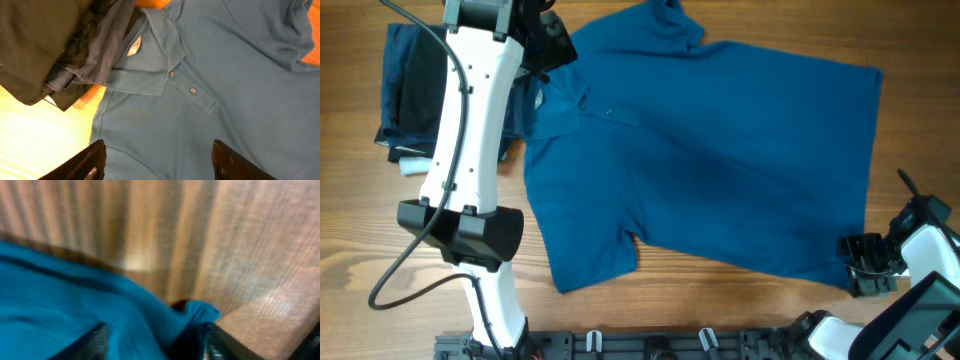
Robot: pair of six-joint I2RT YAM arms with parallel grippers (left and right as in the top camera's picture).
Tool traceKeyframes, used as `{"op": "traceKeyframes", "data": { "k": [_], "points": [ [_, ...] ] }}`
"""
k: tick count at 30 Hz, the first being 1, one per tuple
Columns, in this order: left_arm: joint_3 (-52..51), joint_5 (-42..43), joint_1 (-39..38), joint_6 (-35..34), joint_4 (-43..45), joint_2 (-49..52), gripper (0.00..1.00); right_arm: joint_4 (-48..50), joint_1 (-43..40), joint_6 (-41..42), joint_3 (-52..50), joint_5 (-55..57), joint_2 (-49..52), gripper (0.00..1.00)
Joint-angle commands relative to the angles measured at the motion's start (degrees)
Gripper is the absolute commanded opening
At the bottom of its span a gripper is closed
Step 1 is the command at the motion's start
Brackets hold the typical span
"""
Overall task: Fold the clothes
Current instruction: 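Grasp the polo's lower right hem with the right gripper, then move the left gripper down to the polo's lower left hem and grasp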
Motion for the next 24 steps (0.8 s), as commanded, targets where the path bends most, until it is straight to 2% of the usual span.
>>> {"op": "traceKeyframes", "data": {
  "k": [1, 4, 7, 8, 12, 14, 18, 21, 24],
  "points": [
    [0.0, 0.26, 0.22, 0.26, 0.13, 0.24, 0.67, 4.83, -0.24, 1.49, -3.26, 3.8, 3.56, 0.47],
    [0.0, 0.28, 0.44, 0.26, 0.26, 0.24, 0.66, 7.28, -0.24, -0.9, -3.23, 3.63, 3.56, 0.28],
    [0.0, 0.33, 1.6, 0.13, 0.35, 0.24, 0.58, 8.28, -0.26, -3.91, -2.34, 3.91, 3.54, 0.08],
    [0.0, 0.48, 2.16, -0.26, 0.11, 0.22, 0.56, 8.24, -0.24, -4.63, -1.53, 3.87, 3.54, 0.04],
    [0.0, 1.4, 4.66, -0.24, -2.86, 0.2, 0.47, 7.41, -0.24, -6.62, 2.21, 2.93, 3.54, 0.04],
    [-0.22, 5.42, 5.9, 0.9, -5.09, -0.42, 0.43, 7.26, -0.22, -7.56, 3.04, 0.98, 3.54, 0.04],
    [-4.68, 8.0, 5.7, 1.33, -5.09, -5.01, 0.44, 7.3, -0.17, -7.69, 3.04, -0.57, 3.56, 0.05],
    [-16.46, 7.74, 5.66, -0.26, -5.01, -13.92, 0.44, 7.32, -0.2, -7.67, 3.04, -1.81, 3.56, 0.07],
    [-34.27, 6.58, 5.66, -3.56, -1.36, -26.95, 0.47, 7.45, -0.17, -7.65, 3.02, -2.69, 3.56, 0.07]
  ]
}}
